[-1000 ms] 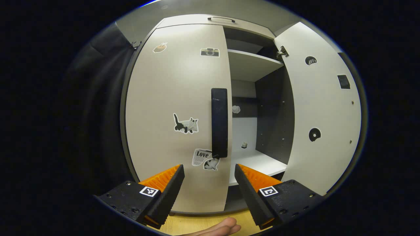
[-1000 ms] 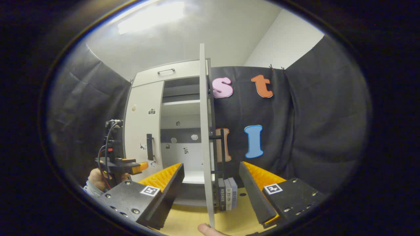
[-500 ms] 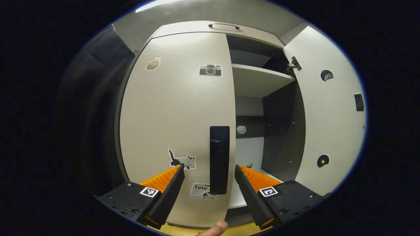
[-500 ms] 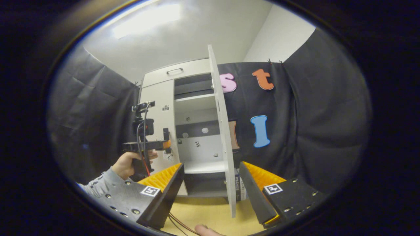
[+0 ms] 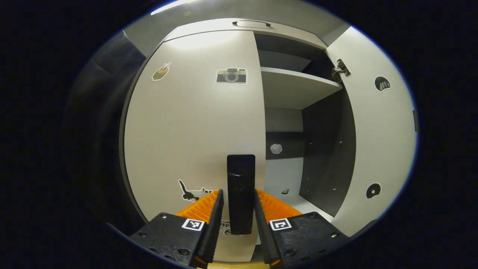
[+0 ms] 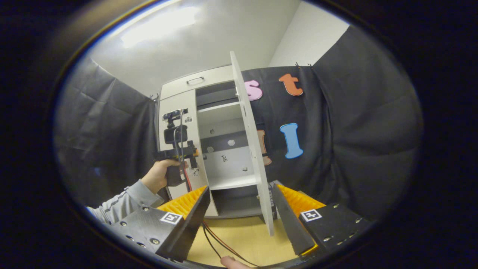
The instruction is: Open the right door of the double-door shoe cabinet with the right hand, and open the left door with the left hand.
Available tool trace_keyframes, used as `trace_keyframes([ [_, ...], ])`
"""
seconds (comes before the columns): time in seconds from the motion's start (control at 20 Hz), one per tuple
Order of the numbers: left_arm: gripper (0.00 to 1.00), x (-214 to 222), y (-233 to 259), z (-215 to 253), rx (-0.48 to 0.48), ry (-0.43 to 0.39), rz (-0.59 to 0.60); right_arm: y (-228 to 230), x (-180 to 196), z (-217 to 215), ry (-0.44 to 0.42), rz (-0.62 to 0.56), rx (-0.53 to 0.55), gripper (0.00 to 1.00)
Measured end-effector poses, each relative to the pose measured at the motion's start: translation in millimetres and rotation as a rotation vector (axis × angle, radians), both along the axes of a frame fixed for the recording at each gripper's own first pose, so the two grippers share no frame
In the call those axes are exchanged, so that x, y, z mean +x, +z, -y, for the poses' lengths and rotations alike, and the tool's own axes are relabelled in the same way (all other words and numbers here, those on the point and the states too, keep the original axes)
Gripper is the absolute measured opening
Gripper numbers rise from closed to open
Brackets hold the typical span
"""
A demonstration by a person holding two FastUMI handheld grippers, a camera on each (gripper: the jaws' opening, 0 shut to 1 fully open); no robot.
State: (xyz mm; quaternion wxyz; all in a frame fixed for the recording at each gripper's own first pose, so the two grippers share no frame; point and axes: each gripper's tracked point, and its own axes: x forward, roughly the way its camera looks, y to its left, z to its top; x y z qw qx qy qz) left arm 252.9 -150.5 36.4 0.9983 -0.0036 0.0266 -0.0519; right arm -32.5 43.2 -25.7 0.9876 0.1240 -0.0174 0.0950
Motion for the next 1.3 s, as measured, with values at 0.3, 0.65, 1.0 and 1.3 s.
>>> trace_keyframes([
  [0.3, 0.35, 4.5, -4.9, 1.2, 0.006, 0.043, -0.024, -11.9, -17.3, -2.2, -0.011, -0.016, -0.035, 0.99],
  [0.65, 0.30, 1.1, -9.4, -0.5, 0.047, 0.044, -0.054, -10.8, -27.9, -5.0, 0.004, -0.023, -0.008, 0.95],
  [1.0, 0.30, -34.3, -6.9, -10.8, 0.079, 0.044, -0.077, -9.6, -31.3, -4.1, -0.002, -0.020, -0.017, 0.99],
  [1.3, 0.31, -72.0, -5.6, -25.6, 0.067, -0.033, -0.085, -14.6, -30.9, -3.1, -0.040, -0.021, -0.043, 0.99],
])
